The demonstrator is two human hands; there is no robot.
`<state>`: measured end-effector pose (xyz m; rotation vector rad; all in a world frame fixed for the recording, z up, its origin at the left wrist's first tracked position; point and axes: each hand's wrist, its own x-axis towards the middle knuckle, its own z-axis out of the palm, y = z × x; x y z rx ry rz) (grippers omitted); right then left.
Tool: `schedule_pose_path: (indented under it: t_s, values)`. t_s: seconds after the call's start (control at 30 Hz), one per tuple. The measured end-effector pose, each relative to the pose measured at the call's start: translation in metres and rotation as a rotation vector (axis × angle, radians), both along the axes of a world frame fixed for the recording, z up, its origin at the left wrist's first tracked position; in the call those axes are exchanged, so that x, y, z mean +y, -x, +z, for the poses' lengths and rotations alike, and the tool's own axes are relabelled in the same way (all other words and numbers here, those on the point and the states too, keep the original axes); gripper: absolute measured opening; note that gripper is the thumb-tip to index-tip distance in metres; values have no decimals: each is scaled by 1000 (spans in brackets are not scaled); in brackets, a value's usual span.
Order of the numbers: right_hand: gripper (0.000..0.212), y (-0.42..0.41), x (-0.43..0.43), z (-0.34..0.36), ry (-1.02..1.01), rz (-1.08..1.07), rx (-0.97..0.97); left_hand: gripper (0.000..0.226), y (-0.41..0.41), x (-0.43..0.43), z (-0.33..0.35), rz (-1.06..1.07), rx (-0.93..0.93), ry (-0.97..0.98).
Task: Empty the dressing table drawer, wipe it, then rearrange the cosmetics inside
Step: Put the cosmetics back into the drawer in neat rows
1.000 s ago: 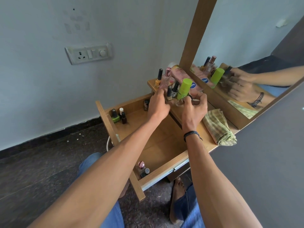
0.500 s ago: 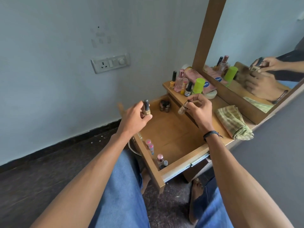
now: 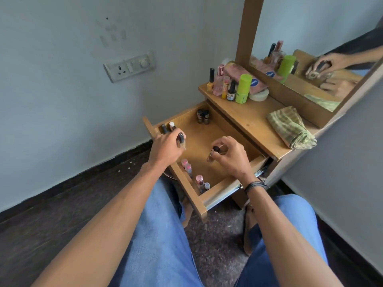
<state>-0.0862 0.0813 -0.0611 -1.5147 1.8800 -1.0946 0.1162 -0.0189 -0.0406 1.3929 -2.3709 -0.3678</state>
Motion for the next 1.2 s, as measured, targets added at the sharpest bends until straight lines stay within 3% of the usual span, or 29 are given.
schedule_pose_path:
  t_s: [0.27,0.4,0.93,1.2]
  values:
    - [24,1,-6,-12,-106,54,177,20,8,-10,14,-29,-275,-188]
    - [24,-1,-6,-15,-106,56,222,8,8,-20,15,-20,-285,-215]
    - [21,-4,-7,-17,-90,52,271,26,-1,-39,22,-37,-339,-52]
    - [21,-5,-9,-19,-83,60,277,11,-6,-46,17,-43,-271,-90]
